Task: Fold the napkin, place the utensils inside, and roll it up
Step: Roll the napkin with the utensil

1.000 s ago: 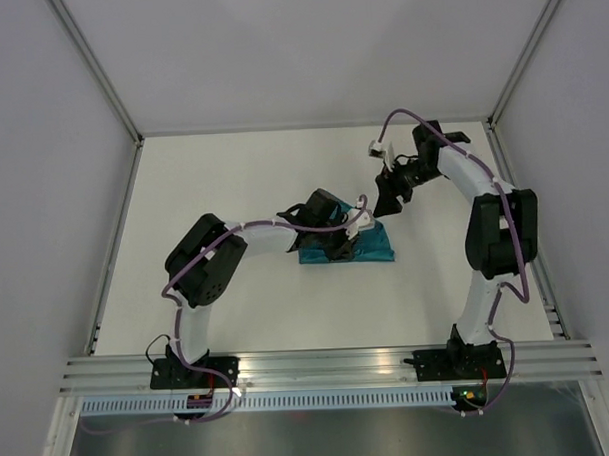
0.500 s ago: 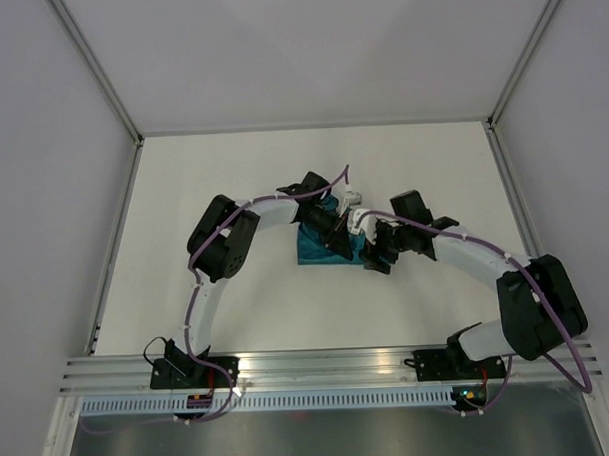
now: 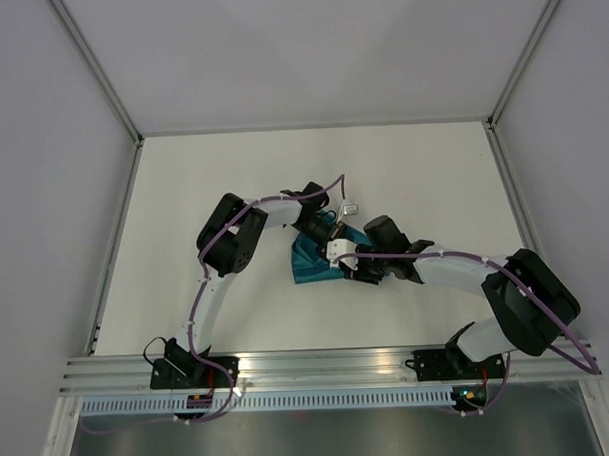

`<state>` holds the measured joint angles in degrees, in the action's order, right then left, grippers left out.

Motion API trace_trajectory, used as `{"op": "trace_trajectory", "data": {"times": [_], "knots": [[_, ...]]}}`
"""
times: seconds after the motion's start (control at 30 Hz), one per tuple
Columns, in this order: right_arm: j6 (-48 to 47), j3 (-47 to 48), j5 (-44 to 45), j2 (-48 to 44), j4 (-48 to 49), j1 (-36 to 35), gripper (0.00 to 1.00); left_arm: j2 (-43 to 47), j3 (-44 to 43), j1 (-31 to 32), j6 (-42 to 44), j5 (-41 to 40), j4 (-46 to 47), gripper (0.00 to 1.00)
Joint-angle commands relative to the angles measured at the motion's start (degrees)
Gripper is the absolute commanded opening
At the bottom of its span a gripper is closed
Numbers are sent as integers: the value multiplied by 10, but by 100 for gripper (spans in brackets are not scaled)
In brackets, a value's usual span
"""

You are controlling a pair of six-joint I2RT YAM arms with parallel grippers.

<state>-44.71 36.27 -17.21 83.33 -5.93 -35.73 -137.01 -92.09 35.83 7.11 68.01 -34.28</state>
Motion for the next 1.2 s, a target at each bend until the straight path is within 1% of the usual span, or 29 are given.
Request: {"op": "trace_trajectory", "data": {"times": [0.0, 0.03, 0.07, 0.1, 0.13, 0.2, 0.27, 0.3, 0.47, 0.53, 0.57, 0.63, 0.67, 0.73, 0.8, 0.87, 0.93, 1.07, 1.1, 1.17], "knots": [[-13, 1, 39, 7, 30, 0, 44, -31, 11, 6, 15, -99, -35, 14], [-13, 2, 39, 8, 24, 0, 33, -23, 8, 6, 14, -98, -35, 21], [-15, 6, 37, 9, 10, 0, 29, -19, 5, 6, 13, -99, -35, 24], [-15, 8, 34, 10, 4, 0, 26, -15, 3, 6, 13, -102, -35, 27], [-17, 11, 30, 15, -6, 0, 23, -5, -4, 5, 12, -104, -35, 33], [-17, 20, 28, 20, -30, 0, 20, 6, -11, 3, 11, -118, -35, 38], [-20, 34, 24, 30, -60, 1, 17, 26, -22, -1, 9, -125, -33, 38], [-20, 40, 19, 34, -71, 2, 16, 33, -26, -2, 7, -130, -32, 41], [-23, 98, -31, 66, -167, 17, 15, 90, -34, -17, -20, -175, 5, 45], [-26, 118, -49, 84, -197, 30, 14, 110, -25, -25, -32, -186, 22, 46], [-29, 141, -69, 91, -230, 36, 15, 119, -20, -32, -46, -209, 35, 47], [-35, 165, -85, 115, -261, 49, 14, 152, -2, -40, -57, -225, 68, 47], [-38, 189, -94, 123, -293, 52, 14, 164, 5, -49, -65, -258, 81, 47], [-49, 214, -121, 154, -325, 66, 15, 196, 21, -58, -89, -287, 105, 47], [-58, 258, -148, 191, -380, 79, 14, 219, 39, -73, -107, -327, 138, 47], [-69, 304, -164, 219, -432, 89, 14, 260, 74, -83, -118, -369, 163, 48], [-77, 334, -185, 262, -463, 106, 14, 302, 111, -85, -123, -393, 198, 48], [-95, 426, -206, 338, -543, 133, 14, 376, 182, -85, -125, -462, 260, 48], [-100, 442, -208, 371, -558, 142, 15, 391, 217, -85, -126, -471, 278, 49], [-108, 491, -218, 403, -601, 153, 15, 431, 248, -83, -126, -488, 322, 49]]}}
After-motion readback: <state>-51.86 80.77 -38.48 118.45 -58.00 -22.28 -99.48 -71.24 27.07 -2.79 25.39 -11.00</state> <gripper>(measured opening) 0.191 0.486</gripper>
